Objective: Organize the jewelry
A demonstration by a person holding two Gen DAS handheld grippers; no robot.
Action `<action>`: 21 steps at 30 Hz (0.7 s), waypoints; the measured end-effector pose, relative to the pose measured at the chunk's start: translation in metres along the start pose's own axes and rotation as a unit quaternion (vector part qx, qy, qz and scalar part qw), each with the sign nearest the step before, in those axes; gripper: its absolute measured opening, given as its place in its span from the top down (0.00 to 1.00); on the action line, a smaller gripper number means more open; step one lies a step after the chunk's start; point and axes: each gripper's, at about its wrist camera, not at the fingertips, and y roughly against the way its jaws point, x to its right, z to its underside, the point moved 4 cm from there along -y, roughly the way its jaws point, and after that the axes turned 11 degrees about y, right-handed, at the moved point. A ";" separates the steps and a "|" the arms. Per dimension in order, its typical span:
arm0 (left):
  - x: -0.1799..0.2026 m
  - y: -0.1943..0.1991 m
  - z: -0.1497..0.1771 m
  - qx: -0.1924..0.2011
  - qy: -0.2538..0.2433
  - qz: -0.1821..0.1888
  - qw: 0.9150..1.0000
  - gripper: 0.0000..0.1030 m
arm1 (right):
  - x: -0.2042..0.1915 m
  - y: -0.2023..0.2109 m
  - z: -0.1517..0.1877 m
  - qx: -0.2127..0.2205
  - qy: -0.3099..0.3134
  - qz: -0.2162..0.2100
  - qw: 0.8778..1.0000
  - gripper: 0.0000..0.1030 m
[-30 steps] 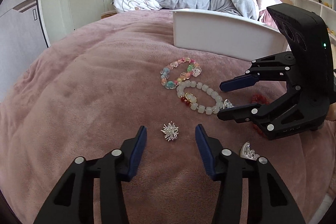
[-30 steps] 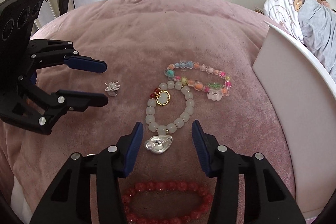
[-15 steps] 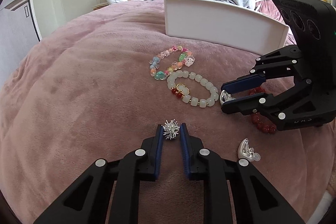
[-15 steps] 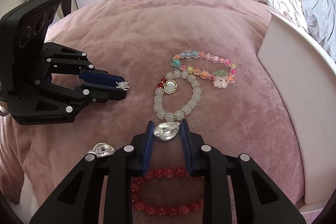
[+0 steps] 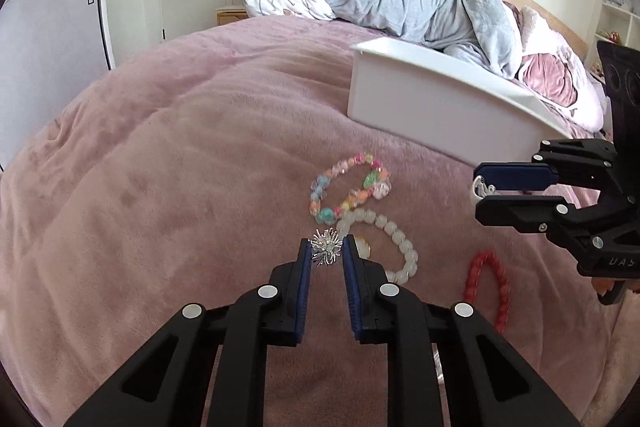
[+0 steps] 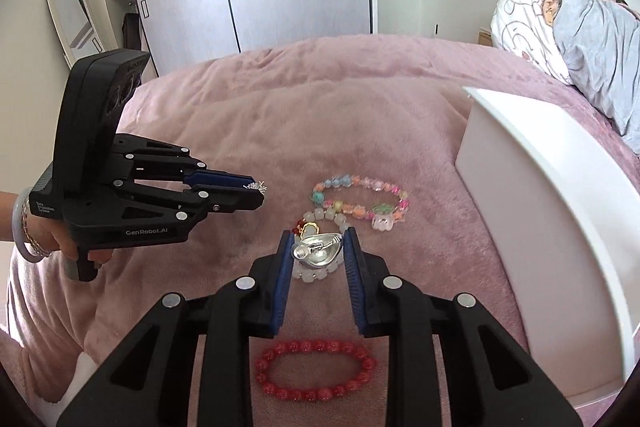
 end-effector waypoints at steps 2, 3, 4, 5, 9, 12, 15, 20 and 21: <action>0.006 0.009 -0.014 0.013 0.004 -0.004 1.000 0.80 | 0.007 0.012 -0.006 0.015 -0.004 0.009 1.000 0.75; 0.008 0.013 -0.020 0.020 0.007 -0.005 1.000 0.80 | 0.012 0.021 -0.009 0.024 -0.008 0.012 1.000 0.75; 0.012 0.018 -0.027 0.027 0.010 -0.008 1.000 0.80 | 0.016 0.028 -0.011 0.033 -0.011 0.015 0.999 0.75; 0.016 0.023 -0.034 0.033 0.012 -0.009 0.999 0.80 | 0.019 0.036 -0.014 0.042 -0.014 0.018 0.999 0.75; 0.040 0.040 -0.053 0.050 0.001 -0.018 0.999 0.80 | 0.032 0.069 -0.022 0.076 -0.022 0.029 0.996 0.75; 0.064 0.048 -0.067 0.057 0.007 -0.009 0.998 0.80 | 0.041 0.094 -0.025 0.096 -0.027 0.037 0.994 0.75; 0.098 0.052 -0.081 0.065 -0.011 -0.002 0.998 0.80 | 0.049 0.115 -0.028 0.112 -0.031 0.047 0.992 0.75; 0.156 0.048 -0.099 0.075 -0.031 0.017 0.997 0.79 | 0.071 0.153 -0.031 0.143 -0.042 0.075 0.986 0.75; 0.165 0.045 -0.102 0.075 -0.033 0.019 0.996 0.79 | 0.077 0.159 -0.030 0.149 -0.047 0.078 0.985 0.75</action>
